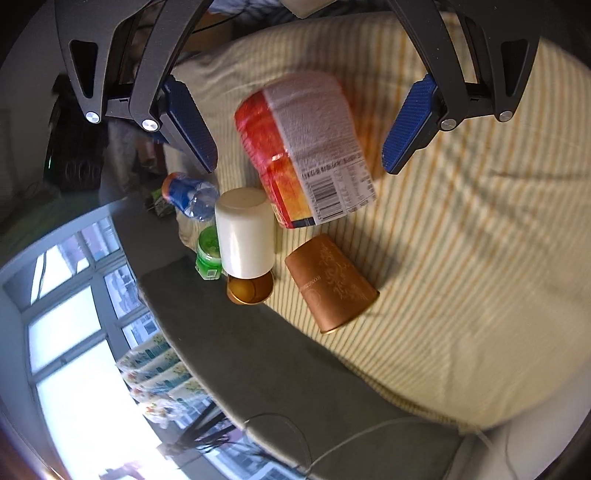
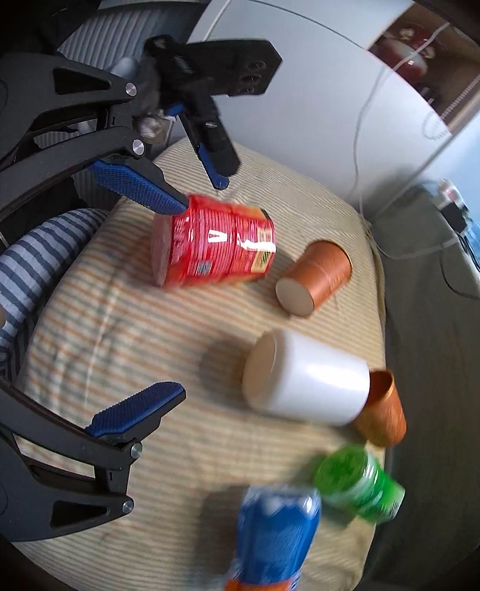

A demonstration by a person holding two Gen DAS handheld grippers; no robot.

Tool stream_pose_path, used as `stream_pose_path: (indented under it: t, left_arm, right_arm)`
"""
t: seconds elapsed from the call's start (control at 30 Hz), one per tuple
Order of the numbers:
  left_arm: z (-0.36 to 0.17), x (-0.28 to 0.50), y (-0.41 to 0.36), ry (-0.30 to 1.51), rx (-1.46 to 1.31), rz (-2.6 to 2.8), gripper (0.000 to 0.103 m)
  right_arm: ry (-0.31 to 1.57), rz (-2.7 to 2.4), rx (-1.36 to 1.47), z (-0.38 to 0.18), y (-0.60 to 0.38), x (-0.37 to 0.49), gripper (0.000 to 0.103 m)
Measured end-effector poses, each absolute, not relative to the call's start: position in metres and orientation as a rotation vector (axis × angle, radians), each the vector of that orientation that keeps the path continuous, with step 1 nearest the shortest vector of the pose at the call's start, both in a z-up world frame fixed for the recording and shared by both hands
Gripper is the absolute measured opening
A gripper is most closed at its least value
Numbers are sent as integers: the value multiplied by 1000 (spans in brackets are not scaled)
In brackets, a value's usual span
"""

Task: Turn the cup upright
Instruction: 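Close the left gripper on the red container while the right gripper releases it, then rotate the red container with the left gripper until its open end faces up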

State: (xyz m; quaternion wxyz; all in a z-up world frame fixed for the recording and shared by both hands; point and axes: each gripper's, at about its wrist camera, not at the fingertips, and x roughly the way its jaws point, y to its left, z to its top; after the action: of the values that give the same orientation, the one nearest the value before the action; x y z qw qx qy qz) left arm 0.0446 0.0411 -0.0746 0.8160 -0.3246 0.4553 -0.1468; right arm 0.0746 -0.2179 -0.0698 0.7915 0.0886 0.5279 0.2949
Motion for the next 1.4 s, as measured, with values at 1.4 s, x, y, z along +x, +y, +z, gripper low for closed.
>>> stream_pose_path:
  t: [1.4]
  left_arm:
    - [-91,70,26,962,-653,-280,72]
  right_arm:
    - [1082,547,234,-80,-258,71,94]
